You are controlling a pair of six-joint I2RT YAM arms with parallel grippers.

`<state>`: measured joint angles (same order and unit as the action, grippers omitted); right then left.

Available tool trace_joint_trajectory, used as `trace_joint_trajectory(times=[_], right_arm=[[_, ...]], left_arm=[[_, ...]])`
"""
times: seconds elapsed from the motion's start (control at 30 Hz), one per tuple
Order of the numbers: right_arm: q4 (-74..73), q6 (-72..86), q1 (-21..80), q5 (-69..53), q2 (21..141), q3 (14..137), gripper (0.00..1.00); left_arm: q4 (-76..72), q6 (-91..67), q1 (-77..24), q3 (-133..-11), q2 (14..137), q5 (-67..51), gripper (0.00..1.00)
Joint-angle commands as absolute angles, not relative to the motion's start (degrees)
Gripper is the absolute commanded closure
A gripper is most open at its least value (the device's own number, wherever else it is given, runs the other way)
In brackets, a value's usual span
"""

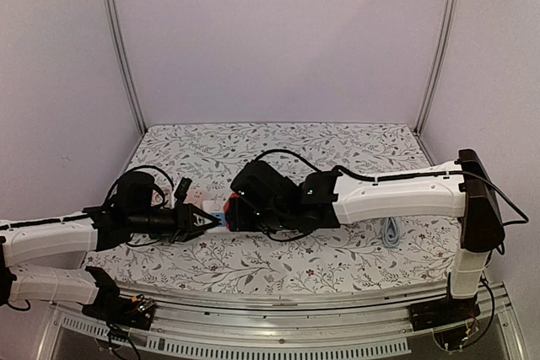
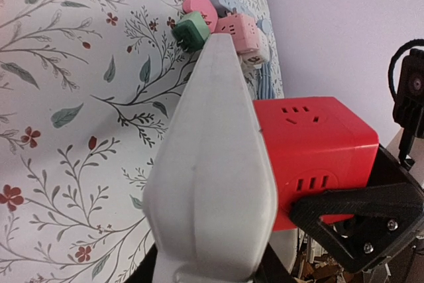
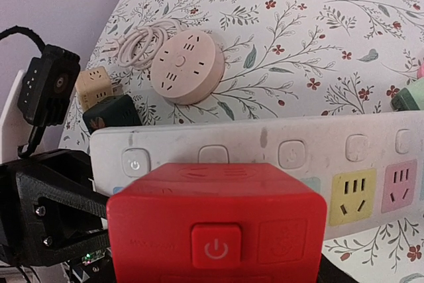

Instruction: Pull the plug off the socket

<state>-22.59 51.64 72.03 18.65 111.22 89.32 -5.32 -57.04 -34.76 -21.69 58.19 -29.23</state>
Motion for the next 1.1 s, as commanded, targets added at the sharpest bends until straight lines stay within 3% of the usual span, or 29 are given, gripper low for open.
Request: trace_joint_trajectory(times=[0.0, 0.63, 1.07], right_arm=[[-18.42, 53.79, 71.07, 18.63, 107.93, 88.69, 0.6], [-26.72, 46.23, 75.26, 24.3, 112.76, 99.27, 0.6], [-29.65, 41.85, 74.2, 34.84, 105.01, 94.66, 0.59]], left_arm=[[1.8, -56.34, -34.9, -20.52, 59.94, -24.2, 1.0], [0.97, -56.47, -34.9, -20.43, 61.09, -24.52, 1.0], [1.57, -60.07, -34.33, -22.39, 53.16, -27.62, 1.0]])
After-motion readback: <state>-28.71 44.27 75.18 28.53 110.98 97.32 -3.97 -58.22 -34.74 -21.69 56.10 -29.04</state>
